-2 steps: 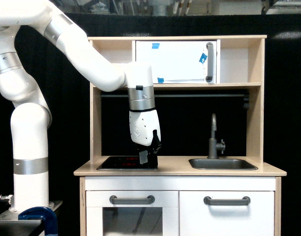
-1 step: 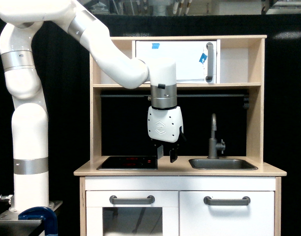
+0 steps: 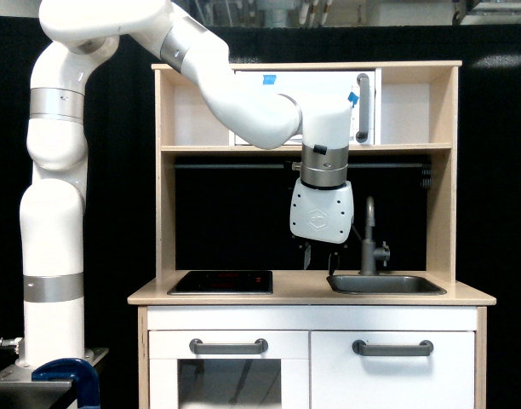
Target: Open the oven door
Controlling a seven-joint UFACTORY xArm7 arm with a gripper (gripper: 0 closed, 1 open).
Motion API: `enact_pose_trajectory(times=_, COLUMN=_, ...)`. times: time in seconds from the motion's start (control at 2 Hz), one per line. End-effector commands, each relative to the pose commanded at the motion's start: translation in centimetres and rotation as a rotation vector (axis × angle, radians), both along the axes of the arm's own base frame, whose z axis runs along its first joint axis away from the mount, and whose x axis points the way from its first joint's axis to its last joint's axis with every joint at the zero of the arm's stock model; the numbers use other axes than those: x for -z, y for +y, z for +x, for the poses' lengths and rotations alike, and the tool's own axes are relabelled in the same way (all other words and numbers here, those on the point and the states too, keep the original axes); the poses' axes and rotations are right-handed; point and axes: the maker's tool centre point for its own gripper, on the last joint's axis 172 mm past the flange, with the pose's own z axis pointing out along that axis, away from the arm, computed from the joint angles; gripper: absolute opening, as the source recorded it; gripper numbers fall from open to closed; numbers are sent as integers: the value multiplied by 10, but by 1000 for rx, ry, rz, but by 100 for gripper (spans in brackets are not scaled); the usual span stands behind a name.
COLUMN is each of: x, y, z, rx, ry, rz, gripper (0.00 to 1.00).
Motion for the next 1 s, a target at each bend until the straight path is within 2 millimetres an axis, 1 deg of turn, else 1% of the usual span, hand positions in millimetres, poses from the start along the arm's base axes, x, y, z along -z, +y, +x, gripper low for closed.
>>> enact_pose_trajectory(times=0.5, x=-10, y=17, z=35, rx=-175, ry=6, rz=256, gripper=100)
enact_pose_trajectory(times=1.0, x=-17, y=27, z=42, rx=-106, ry=-32, rz=357, gripper=100)
